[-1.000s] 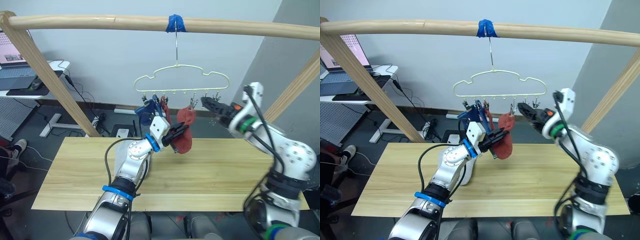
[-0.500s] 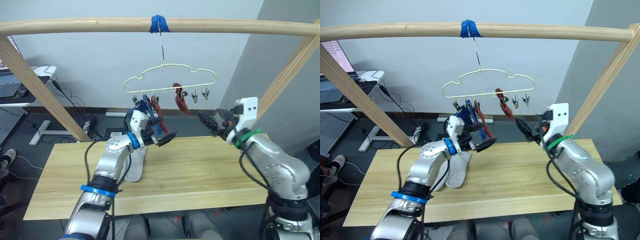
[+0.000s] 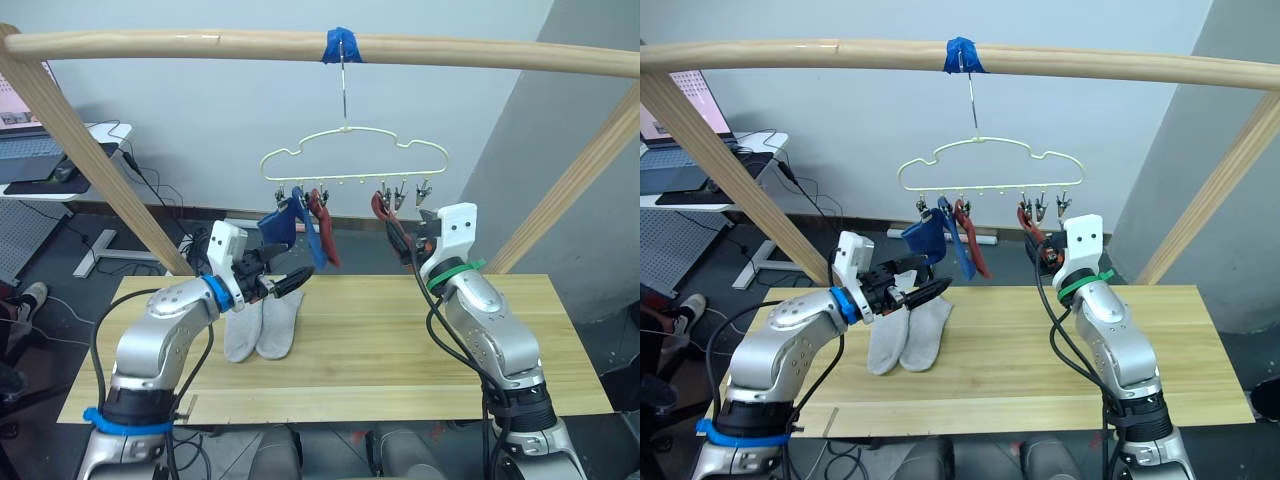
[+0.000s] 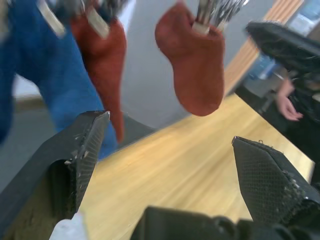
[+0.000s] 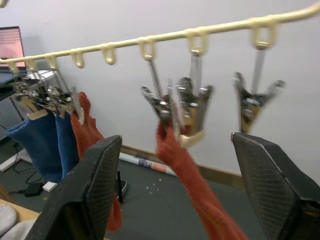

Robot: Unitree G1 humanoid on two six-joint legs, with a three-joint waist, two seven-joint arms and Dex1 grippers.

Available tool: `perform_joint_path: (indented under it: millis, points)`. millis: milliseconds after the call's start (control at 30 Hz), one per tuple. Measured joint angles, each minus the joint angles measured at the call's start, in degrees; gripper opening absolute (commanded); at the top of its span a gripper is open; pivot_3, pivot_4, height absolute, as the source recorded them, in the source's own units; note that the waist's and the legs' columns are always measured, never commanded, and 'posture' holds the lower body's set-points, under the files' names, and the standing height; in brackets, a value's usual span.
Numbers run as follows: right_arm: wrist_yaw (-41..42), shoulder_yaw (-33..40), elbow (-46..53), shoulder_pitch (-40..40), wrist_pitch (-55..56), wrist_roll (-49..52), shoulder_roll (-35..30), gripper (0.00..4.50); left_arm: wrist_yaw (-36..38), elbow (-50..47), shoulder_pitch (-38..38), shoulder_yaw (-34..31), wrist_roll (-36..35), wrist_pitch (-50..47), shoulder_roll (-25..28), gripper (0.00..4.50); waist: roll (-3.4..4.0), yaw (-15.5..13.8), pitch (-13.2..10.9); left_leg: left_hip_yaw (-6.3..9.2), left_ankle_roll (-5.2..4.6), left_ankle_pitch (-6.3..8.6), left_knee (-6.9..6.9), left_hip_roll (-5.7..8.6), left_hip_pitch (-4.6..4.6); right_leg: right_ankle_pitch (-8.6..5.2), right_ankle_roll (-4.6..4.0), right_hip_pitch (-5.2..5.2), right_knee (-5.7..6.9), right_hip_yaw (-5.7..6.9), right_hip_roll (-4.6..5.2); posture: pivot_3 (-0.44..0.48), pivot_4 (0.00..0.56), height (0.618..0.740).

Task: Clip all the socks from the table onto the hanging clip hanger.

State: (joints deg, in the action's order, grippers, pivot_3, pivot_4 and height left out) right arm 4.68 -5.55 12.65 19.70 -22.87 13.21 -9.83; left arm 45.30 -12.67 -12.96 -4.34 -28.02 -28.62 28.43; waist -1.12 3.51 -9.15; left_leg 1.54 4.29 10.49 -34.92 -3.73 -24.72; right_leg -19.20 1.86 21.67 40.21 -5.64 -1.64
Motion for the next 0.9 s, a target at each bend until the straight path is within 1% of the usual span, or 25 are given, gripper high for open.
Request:
perform_joint_path:
  millis: [67, 133, 467, 633, 700, 900]
  points:
    - [0.0, 0.1, -1.5, 0.8, 1.3, -1.0, 0.6, 3.04, 2.4, -2.6, 0.8, -1.0, -4.4, -2.0, 0.7, 4.5, 0.02, -0.4, -0.1, -0.02, 0.0, 0.0, -0.01, 0.02, 0.0, -0.03, 0.06, 0.0, 0.0, -0.01, 0.03, 0.039, 0.166, 0.74]
    - [0.0, 0.4, -2.8, 1.3, 2.4, -1.9, 1.0, 2.32, 3.3, -4.7, 1.3, -1.5, -7.1, -2.5, 0.7, 4.5, 0.0, -0.6, -0.1, -0.03, 0.0, 0.0, -0.02, 0.05, 0.0, -0.05, 0.08, -0.02, -0.01, -0.01, 0.06, 0.039, 0.166, 0.74]
    - [-1.0, 2.3, -6.9, 2.9, 4.3, -5.9, 2.2, 2.32, 1.5, -7.8, 3.7, -1.3, -8.0, -2.4, 1.1, 4.5, 0.01, -1.5, -0.1, -0.04, 0.0, 0.0, 0.02, 0.05, 0.0, -0.02, 0.01, 0.0, -0.05, -0.02, 0.06, 0.056, 0.163, 0.74]
    - [-1.5, 3.2, -7.7, 3.8, 4.4, -7.2, 2.8, 2.32, 1.3, -8.2, 3.8, -1.3, -8.0, -2.3, 1.1, 4.5, 0.0, -1.7, -0.1, -0.04, 0.0, 0.0, 0.02, 0.05, 0.0, -0.02, 0.01, -0.01, -0.07, -0.01, 0.07, 0.055, 0.161, 0.74]
    - [-1.5, 3.3, -8.3, 3.9, 4.6, -7.5, 3.0, 2.32, 1.2, -8.2, 3.8, -1.2, -8.0, -2.3, 1.1, 4.5, 0.01, -1.7, -0.1, -0.04, 0.0, 0.0, 0.02, 0.05, 0.0, -0.02, 0.01, -0.01, -0.08, -0.01, 0.07, 0.053, 0.151, 0.74]
    - [-2.9, 4.0, -12.6, 6.6, 6.2, -9.8, 3.3, 2.32, 0.3, -8.2, 3.5, -0.9, -7.8, -1.3, 0.6, 4.5, 0.0, -1.7, -0.1, -0.06, 0.0, 0.0, 0.02, 0.05, 0.0, 0.0, -0.01, -0.01, -0.09, -0.02, 0.07, 0.056, 0.15, 0.74]
